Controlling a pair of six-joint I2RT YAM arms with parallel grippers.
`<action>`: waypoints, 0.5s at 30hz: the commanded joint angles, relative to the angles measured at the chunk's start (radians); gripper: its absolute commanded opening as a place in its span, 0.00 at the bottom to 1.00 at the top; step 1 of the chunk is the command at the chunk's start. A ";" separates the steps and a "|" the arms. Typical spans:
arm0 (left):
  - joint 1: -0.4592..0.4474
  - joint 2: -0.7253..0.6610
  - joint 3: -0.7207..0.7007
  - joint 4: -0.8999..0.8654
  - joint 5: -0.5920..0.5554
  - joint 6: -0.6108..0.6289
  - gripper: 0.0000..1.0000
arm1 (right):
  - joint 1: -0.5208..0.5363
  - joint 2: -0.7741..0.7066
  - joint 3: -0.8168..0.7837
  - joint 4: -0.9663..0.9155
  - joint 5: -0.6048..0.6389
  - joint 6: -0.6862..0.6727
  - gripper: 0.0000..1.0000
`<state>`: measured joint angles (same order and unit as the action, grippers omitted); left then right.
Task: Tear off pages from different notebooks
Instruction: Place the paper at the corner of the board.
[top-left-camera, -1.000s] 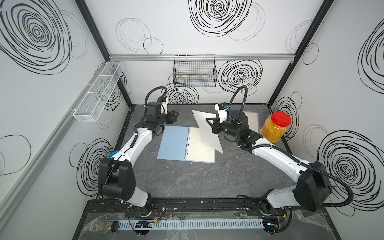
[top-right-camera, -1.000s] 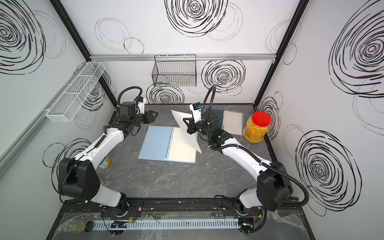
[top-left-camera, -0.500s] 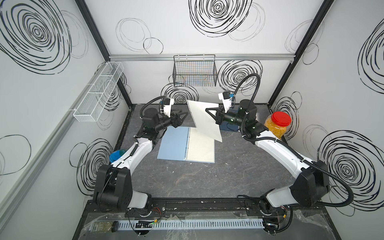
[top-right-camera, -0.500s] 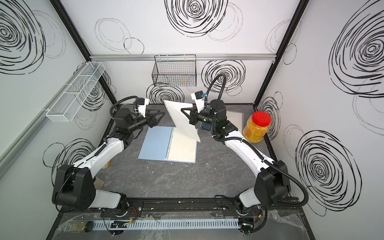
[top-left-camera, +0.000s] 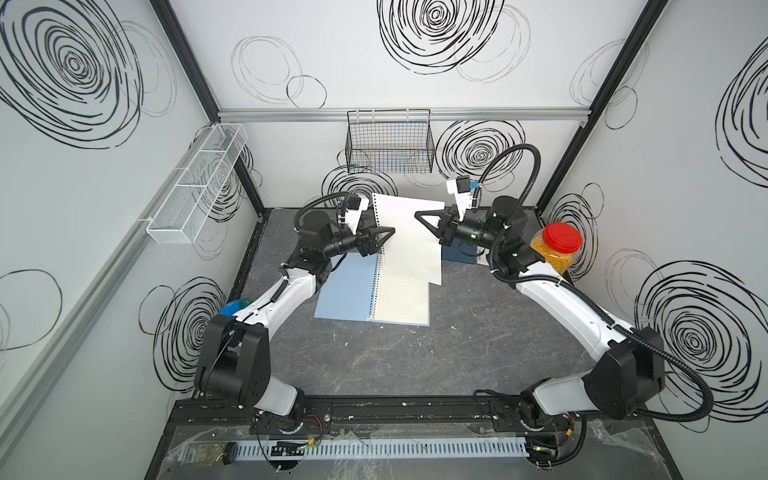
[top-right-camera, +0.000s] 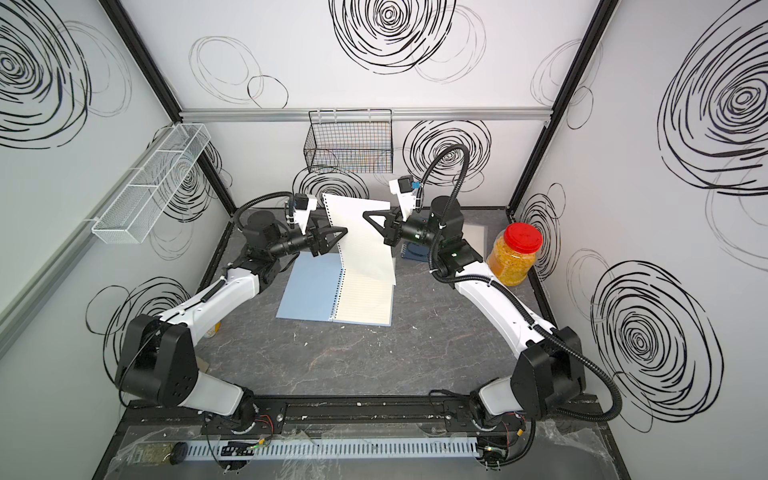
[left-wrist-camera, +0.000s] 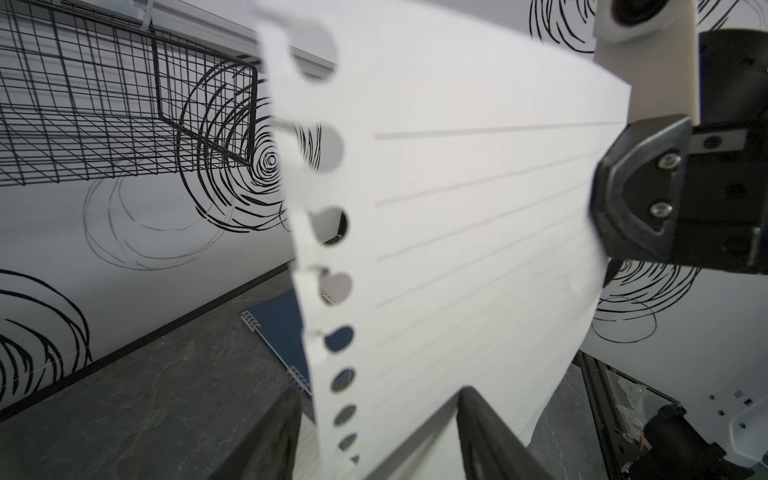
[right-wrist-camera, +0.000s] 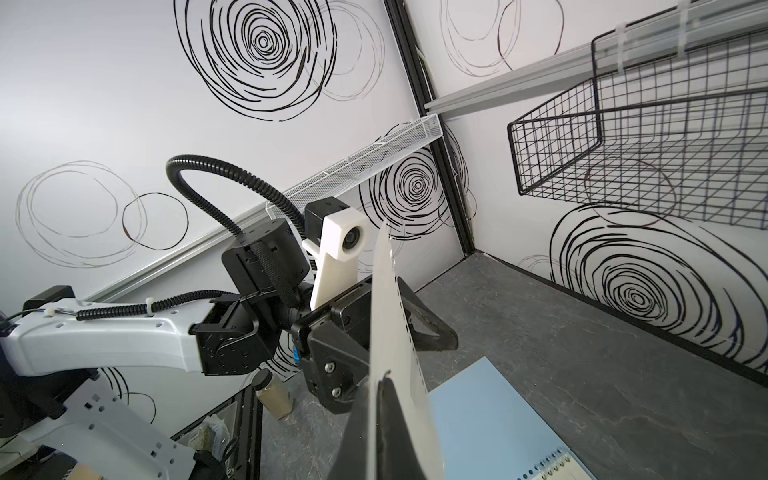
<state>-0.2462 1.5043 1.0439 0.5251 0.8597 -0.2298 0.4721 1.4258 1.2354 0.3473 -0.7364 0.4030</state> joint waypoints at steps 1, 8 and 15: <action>-0.021 0.007 0.030 0.046 0.083 0.006 0.60 | -0.017 -0.019 0.001 0.052 0.010 0.032 0.00; -0.072 0.011 0.011 0.061 0.125 -0.004 0.54 | -0.054 -0.005 -0.029 0.090 0.061 0.079 0.00; -0.077 0.012 -0.011 0.079 0.114 -0.023 0.48 | -0.090 0.006 -0.063 0.130 0.065 0.128 0.00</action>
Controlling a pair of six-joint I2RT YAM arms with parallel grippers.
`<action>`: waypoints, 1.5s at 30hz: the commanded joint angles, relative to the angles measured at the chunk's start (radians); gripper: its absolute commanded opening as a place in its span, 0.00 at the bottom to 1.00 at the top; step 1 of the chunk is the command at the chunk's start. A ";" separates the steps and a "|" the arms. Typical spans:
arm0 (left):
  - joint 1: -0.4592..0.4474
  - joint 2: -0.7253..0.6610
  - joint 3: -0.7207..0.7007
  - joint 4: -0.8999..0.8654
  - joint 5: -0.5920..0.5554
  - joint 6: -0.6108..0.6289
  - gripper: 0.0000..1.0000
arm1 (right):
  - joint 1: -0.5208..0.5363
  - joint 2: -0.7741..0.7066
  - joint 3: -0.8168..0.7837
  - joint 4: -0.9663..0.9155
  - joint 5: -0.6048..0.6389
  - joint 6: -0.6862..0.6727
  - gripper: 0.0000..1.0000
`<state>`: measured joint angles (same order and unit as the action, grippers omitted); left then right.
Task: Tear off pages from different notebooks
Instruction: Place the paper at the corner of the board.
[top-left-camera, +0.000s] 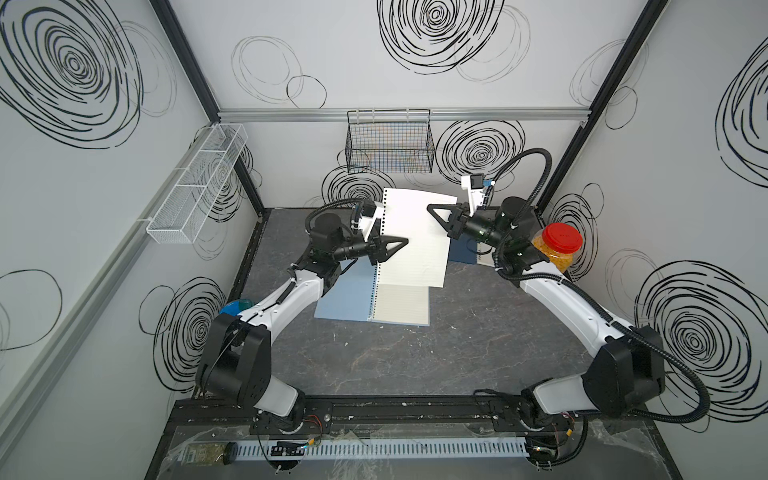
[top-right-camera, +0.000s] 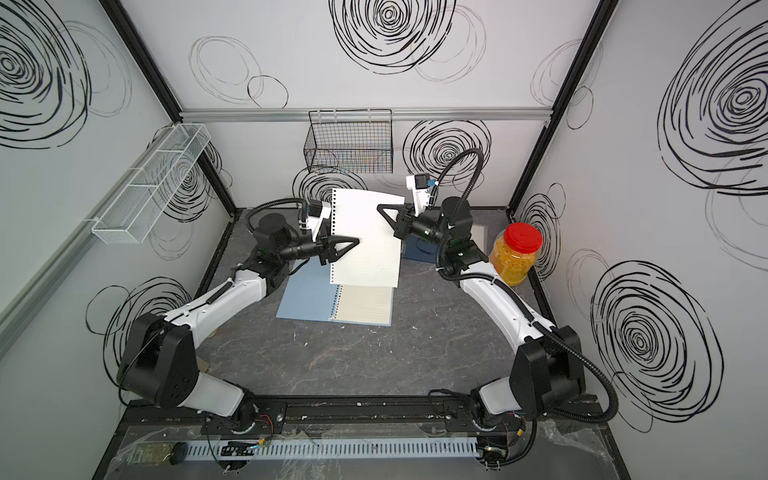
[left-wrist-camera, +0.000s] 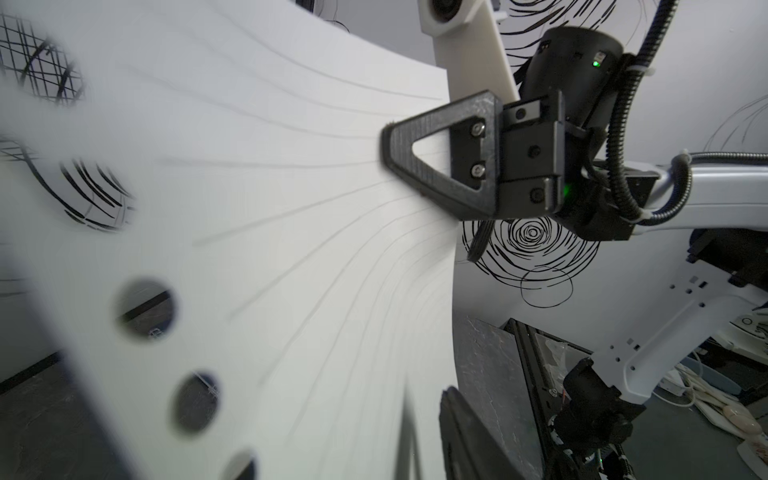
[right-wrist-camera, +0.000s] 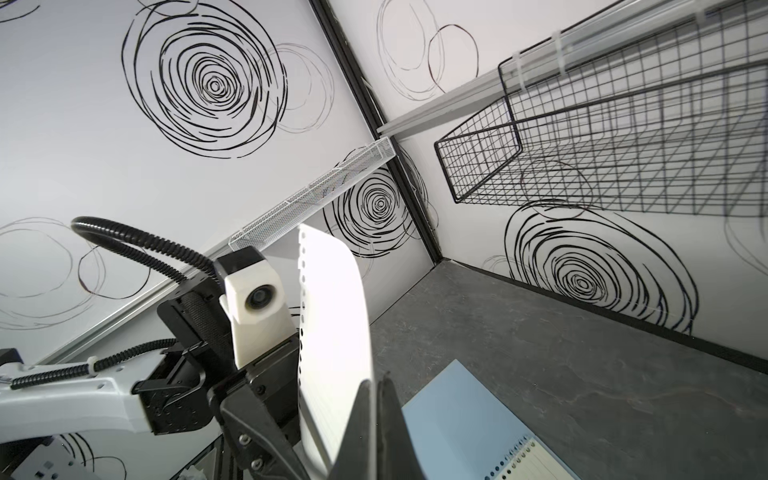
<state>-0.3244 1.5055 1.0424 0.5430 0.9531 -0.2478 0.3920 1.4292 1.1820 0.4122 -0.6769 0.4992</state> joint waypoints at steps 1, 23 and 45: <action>0.003 0.013 -0.011 0.063 0.017 -0.009 0.46 | -0.012 0.004 -0.012 0.063 0.007 0.031 0.00; 0.012 0.062 0.008 0.061 -0.070 -0.122 0.01 | -0.017 0.028 -0.036 0.080 0.010 0.046 0.02; 0.244 0.277 0.120 -0.333 -0.257 -0.279 0.00 | -0.051 -0.051 -0.137 0.039 0.128 0.044 0.68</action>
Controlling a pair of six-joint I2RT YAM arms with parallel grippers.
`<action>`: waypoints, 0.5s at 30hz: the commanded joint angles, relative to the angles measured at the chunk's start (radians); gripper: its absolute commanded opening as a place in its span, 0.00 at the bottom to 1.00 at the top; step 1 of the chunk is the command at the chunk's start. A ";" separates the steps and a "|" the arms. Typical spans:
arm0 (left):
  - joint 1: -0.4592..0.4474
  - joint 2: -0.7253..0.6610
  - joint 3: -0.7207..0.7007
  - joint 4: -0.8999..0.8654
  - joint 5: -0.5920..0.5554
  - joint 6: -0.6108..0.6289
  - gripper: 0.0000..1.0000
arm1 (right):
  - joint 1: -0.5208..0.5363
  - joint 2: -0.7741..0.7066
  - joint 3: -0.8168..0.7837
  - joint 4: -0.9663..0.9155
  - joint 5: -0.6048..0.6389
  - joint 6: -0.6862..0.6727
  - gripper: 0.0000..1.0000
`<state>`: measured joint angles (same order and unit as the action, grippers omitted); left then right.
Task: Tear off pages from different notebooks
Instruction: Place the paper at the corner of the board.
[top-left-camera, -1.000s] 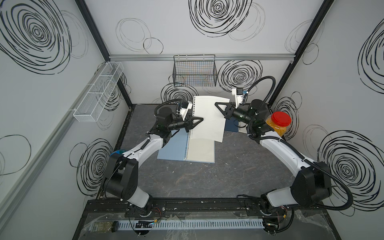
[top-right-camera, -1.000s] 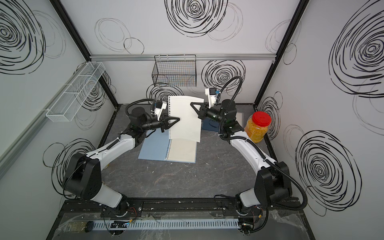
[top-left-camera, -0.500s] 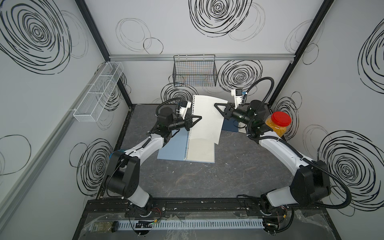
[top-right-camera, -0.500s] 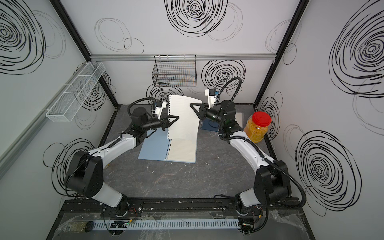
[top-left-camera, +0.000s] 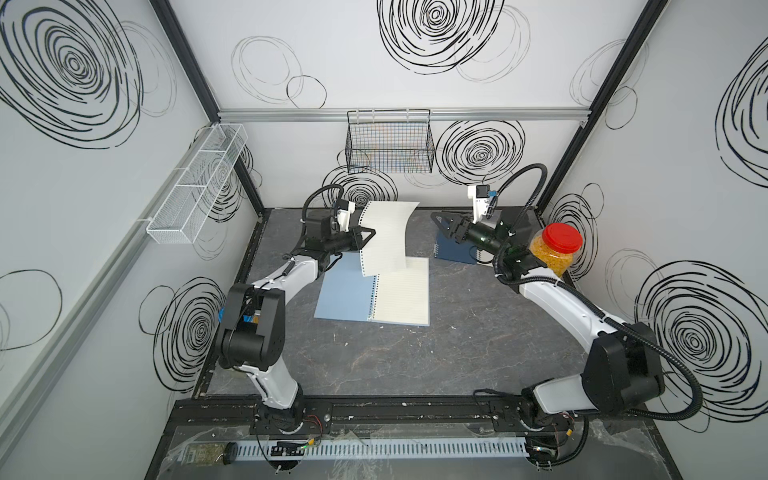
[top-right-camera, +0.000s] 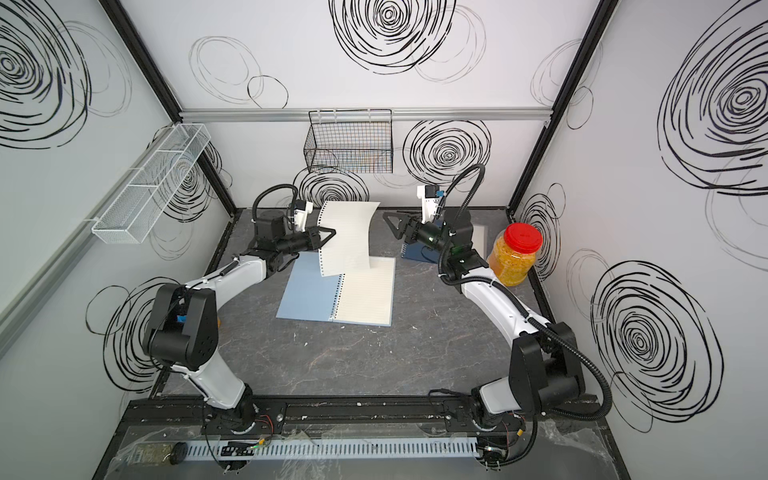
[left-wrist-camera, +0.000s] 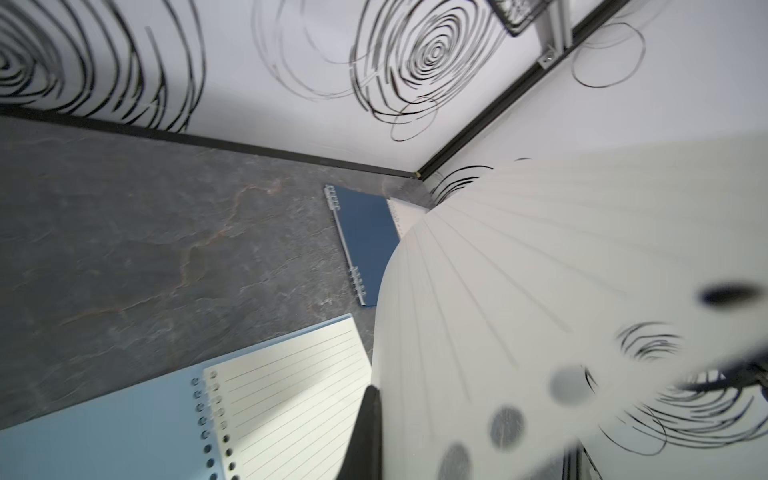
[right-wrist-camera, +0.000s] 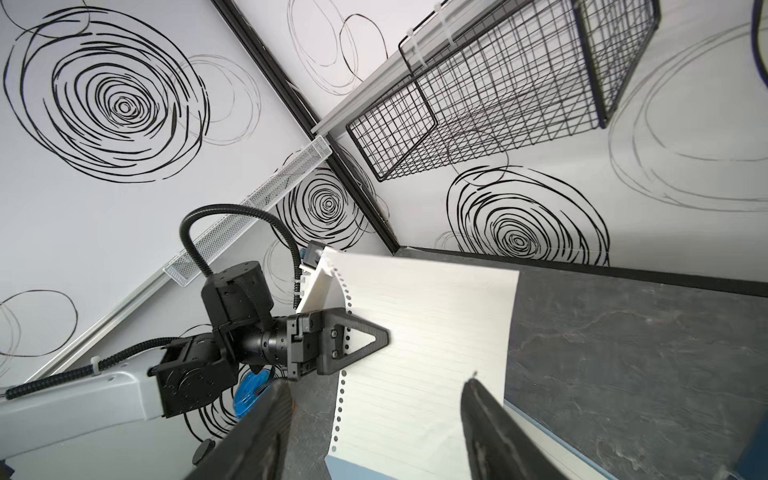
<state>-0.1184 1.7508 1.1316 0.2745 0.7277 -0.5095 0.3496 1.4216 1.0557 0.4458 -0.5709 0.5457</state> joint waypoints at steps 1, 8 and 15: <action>0.054 0.044 0.037 -0.079 -0.046 -0.011 0.00 | -0.009 -0.047 -0.012 0.001 0.023 -0.003 0.68; 0.132 0.132 0.105 -0.177 -0.162 0.013 0.00 | -0.018 -0.072 -0.030 -0.011 0.030 -0.009 0.69; 0.202 0.194 0.122 -0.054 -0.293 -0.177 0.00 | -0.018 -0.093 -0.075 0.001 0.042 0.011 0.70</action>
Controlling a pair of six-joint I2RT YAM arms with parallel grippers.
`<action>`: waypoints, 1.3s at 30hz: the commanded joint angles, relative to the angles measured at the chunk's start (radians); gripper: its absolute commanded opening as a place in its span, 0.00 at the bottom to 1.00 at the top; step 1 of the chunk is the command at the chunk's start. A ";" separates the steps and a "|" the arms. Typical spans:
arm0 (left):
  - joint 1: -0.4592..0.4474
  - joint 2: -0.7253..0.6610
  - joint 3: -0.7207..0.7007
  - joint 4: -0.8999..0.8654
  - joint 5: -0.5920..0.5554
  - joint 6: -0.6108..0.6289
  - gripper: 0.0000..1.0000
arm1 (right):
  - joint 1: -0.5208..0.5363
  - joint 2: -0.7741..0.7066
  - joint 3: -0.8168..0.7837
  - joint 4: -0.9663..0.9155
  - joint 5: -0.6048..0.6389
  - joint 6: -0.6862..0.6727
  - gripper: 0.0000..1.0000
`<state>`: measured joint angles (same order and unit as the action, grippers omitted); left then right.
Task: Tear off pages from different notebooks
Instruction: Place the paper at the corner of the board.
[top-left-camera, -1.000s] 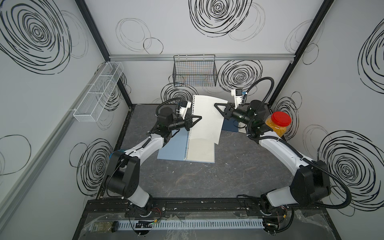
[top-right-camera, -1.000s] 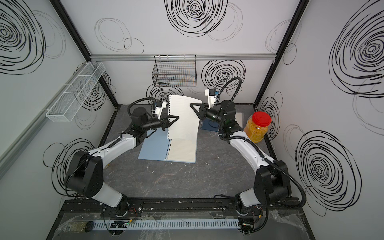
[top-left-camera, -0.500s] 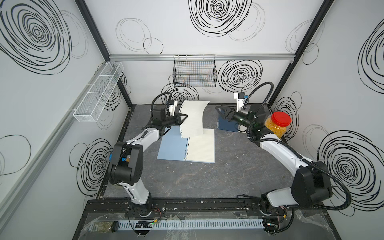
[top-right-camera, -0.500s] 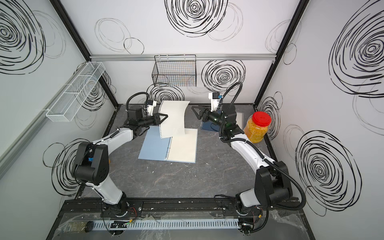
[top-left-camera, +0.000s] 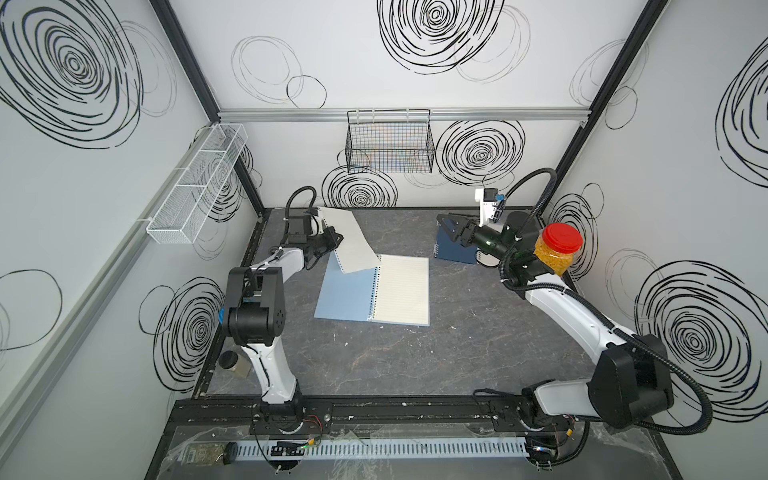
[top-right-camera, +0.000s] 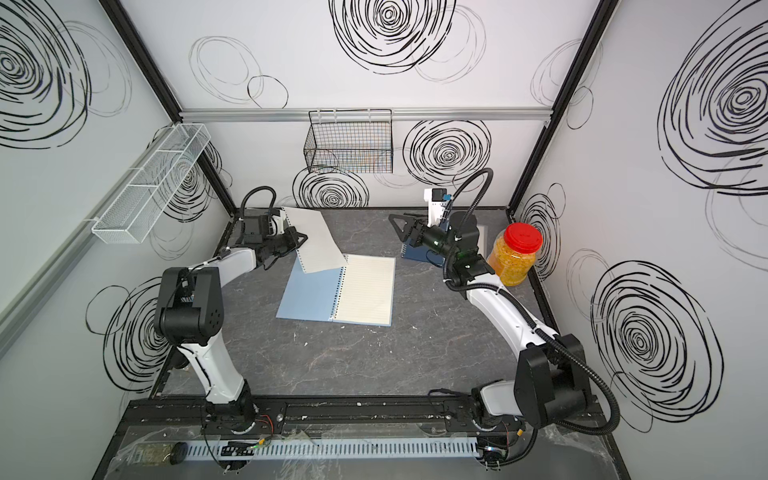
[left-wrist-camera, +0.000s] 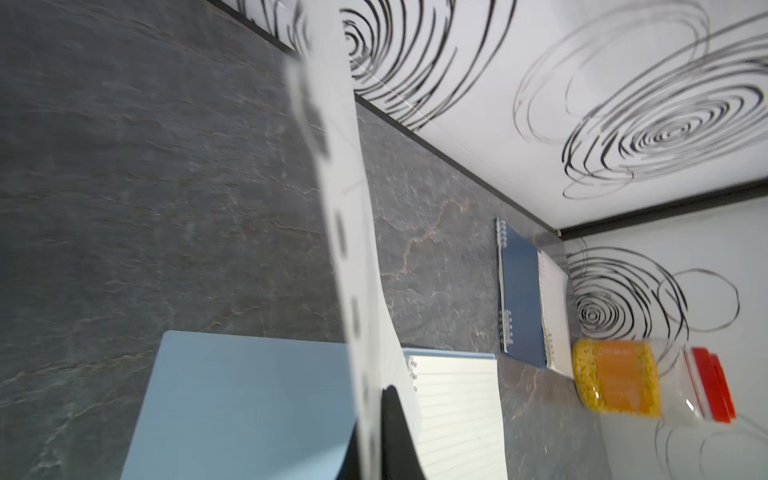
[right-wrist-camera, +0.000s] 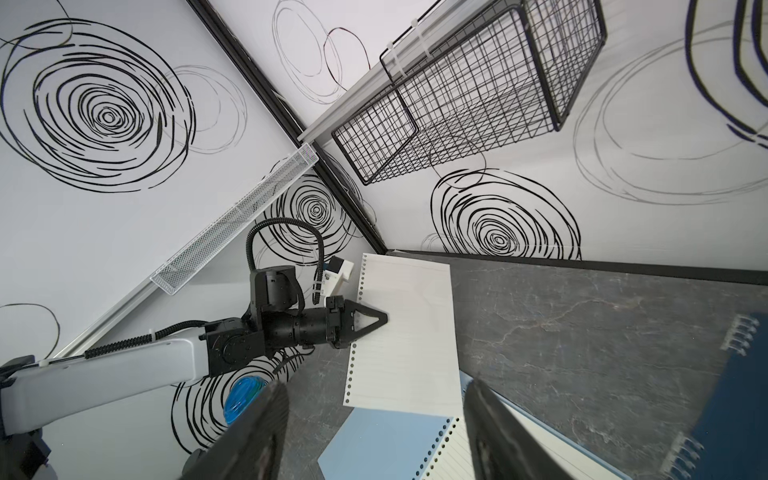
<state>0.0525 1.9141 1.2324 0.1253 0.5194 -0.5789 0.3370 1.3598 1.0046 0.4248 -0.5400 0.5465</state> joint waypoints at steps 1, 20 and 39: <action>0.038 0.041 0.022 0.121 -0.096 -0.139 0.00 | -0.006 -0.033 -0.031 0.027 0.012 0.014 0.70; 0.185 0.216 0.160 0.141 -0.290 -0.305 0.00 | -0.003 -0.076 -0.070 -0.040 0.006 -0.033 0.70; 0.213 0.270 0.261 -0.025 -0.282 -0.198 0.05 | 0.377 0.320 0.197 -0.385 0.362 -0.295 0.67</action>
<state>0.2558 2.1677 1.4521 0.1120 0.2344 -0.8051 0.6895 1.6478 1.1473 0.1146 -0.2615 0.3061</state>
